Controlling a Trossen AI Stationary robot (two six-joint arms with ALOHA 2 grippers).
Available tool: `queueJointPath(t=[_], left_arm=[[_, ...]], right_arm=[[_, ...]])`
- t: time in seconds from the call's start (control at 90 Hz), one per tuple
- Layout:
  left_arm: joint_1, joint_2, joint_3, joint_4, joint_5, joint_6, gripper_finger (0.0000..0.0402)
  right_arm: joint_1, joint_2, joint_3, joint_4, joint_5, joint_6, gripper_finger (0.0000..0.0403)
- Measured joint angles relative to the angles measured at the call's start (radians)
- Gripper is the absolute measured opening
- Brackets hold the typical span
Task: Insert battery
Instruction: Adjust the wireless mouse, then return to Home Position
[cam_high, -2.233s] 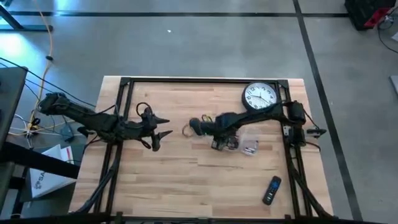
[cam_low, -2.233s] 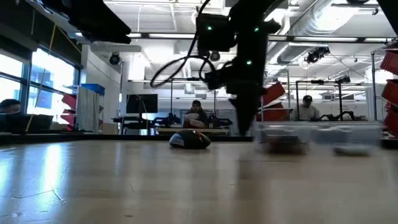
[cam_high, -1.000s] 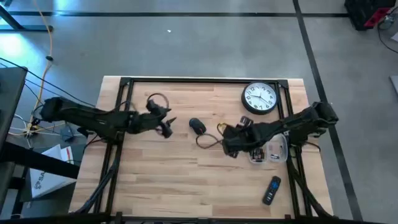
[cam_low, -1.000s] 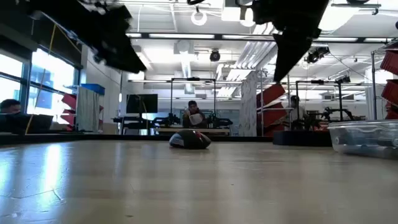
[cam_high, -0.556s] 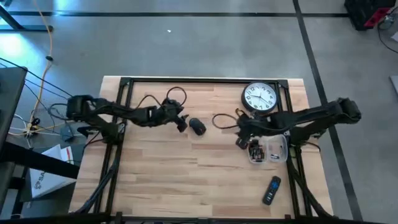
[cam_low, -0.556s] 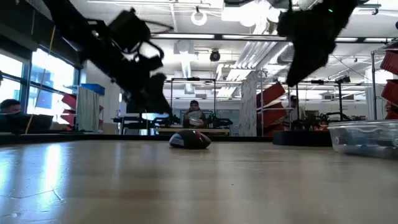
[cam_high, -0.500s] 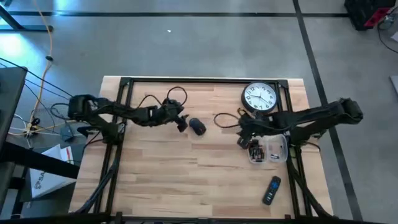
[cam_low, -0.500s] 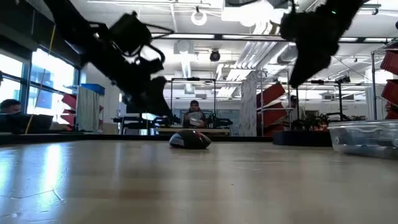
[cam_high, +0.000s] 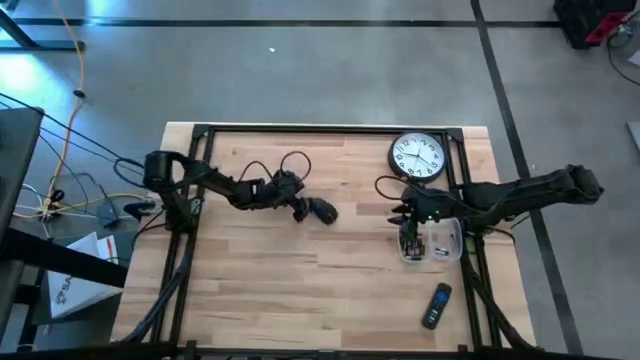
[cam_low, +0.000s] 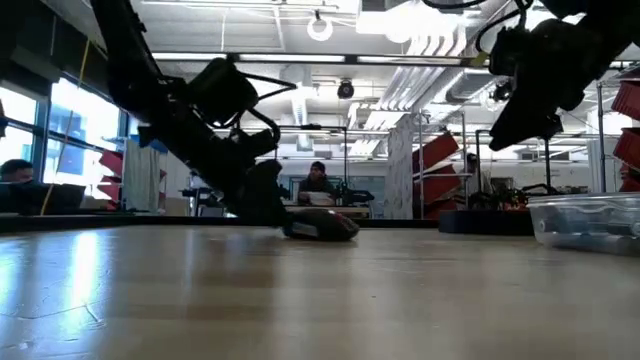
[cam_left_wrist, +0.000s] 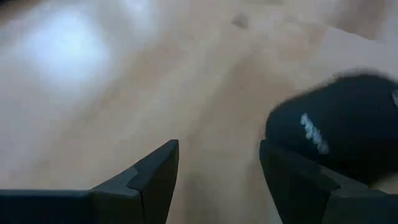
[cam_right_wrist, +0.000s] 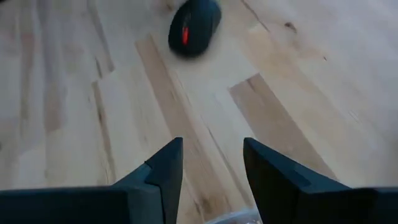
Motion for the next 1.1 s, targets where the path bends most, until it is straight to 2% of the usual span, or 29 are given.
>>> queueJointPath(t=[0.222,0.433,0.578,0.756,0.978,1.1], left_arm=[[-0.109,-0.119,0.0,-0.066,-0.026,-0.046,0.0206],[-0.222,-0.37,0.0,-0.232,-0.192,0.016,0.0206],[-0.307,-0.527,0.0,-0.318,-0.282,0.083,0.0206],[-0.393,-0.636,0.0,-0.399,-0.287,0.138,0.0206],[-0.484,-0.72,-0.002,-0.405,-0.328,0.185,0.0206],[-0.525,-0.788,-0.084,-0.28,-0.368,0.225,0.0206]], right_arm=[[-0.005,0.0,-0.064,0.225,-0.072,-0.138,0.0137],[-0.028,-0.03,-0.068,0.228,-0.098,-0.186,0.0131],[-0.028,-0.108,-0.068,0.219,-0.113,-0.222,0.0086],[-0.027,-0.226,-0.068,0.201,-0.113,-0.232,0.0009],[-0.027,-0.347,-0.068,0.196,-0.078,-0.302,0.0008],[-0.027,-0.4,-0.068,0.194,-0.079,-0.333,0.0001]])
